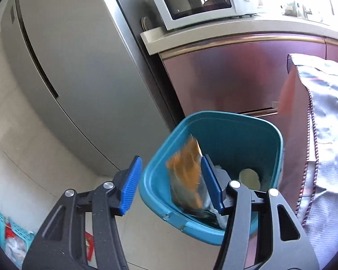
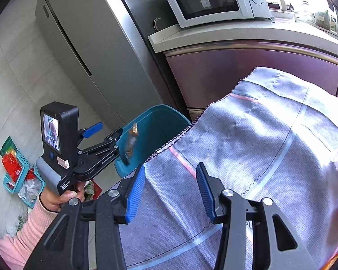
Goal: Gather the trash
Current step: 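Move both open grippers back over the orange peels and wrapper, then grasp the orange peel with the left gripper while the right gripper grasps the second gold wrapper, then carry the orange peel and gold wrapper over the teal bin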
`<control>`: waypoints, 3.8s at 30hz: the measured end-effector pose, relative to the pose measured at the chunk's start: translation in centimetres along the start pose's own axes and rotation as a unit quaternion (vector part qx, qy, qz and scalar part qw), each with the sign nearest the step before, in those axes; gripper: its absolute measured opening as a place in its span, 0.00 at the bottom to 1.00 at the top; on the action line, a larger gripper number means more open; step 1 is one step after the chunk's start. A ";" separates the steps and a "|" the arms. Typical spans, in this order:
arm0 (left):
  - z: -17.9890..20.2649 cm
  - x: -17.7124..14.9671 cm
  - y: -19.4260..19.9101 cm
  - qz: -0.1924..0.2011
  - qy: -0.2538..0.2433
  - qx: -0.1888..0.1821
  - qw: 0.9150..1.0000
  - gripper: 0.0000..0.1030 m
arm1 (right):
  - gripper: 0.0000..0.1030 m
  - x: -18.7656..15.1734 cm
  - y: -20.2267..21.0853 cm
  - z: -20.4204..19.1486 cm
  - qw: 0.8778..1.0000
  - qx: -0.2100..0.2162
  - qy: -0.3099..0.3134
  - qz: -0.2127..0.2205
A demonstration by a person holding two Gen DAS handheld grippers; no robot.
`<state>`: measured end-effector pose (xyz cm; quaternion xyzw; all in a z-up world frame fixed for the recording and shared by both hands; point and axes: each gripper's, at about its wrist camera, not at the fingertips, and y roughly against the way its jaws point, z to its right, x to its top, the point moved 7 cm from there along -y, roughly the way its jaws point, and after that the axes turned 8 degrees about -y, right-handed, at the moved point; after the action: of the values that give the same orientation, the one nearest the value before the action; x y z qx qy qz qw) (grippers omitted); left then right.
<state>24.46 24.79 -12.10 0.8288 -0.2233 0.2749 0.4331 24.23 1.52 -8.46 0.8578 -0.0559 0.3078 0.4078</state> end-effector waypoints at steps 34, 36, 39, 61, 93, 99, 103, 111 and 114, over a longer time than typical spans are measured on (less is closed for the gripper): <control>20.8 2.7 21.3 0.125 -0.056 -0.470 0.872 0.56 | 0.50 -9.4 20.9 15.7 0.968 -0.164 -0.149 0.119; 22.8 2.2 22.4 0.122 -0.070 -0.490 0.860 0.56 | 0.50 -10.9 21.6 17.1 0.963 -0.173 -0.169 0.119; 25.5 2.0 23.0 0.109 -0.084 -0.510 0.849 0.57 | 0.50 -12.8 22.2 18.5 0.959 -0.180 -0.188 0.114; 32.6 2.1 20.7 0.018 -0.094 -0.537 0.838 0.17 | 0.22 -15.8 21.0 18.1 0.963 -0.115 -0.220 0.104; 15.9 2.8 18.0 0.075 0.044 -0.453 0.887 0.13 | 0.01 -8.2 18.8 9.6 0.985 -0.042 -0.109 0.127; 10.7 2.4 16.3 0.078 0.092 -0.424 0.898 0.13 | 0.01 -6.3 16.3 7.1 0.991 -0.020 -0.077 0.109; 8.8 1.8 15.4 0.075 0.108 -0.411 0.902 0.13 | 0.08 -6.0 15.1 7.4 0.991 -0.054 -0.070 0.103; 6.7 0.9 13.7 0.064 0.138 -0.394 0.906 0.13 | 0.38 -7.6 12.2 11.8 0.985 -0.079 -0.143 0.053; 5.7 0.6 12.9 0.061 0.150 -0.382 0.910 0.13 | 0.27 -8.2 11.0 11.9 0.986 -0.069 -0.150 0.035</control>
<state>18.51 13.18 -6.73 0.5341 -0.2936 0.3154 0.7273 19.55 -15.75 -11.50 0.8616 -0.1681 0.1850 0.4418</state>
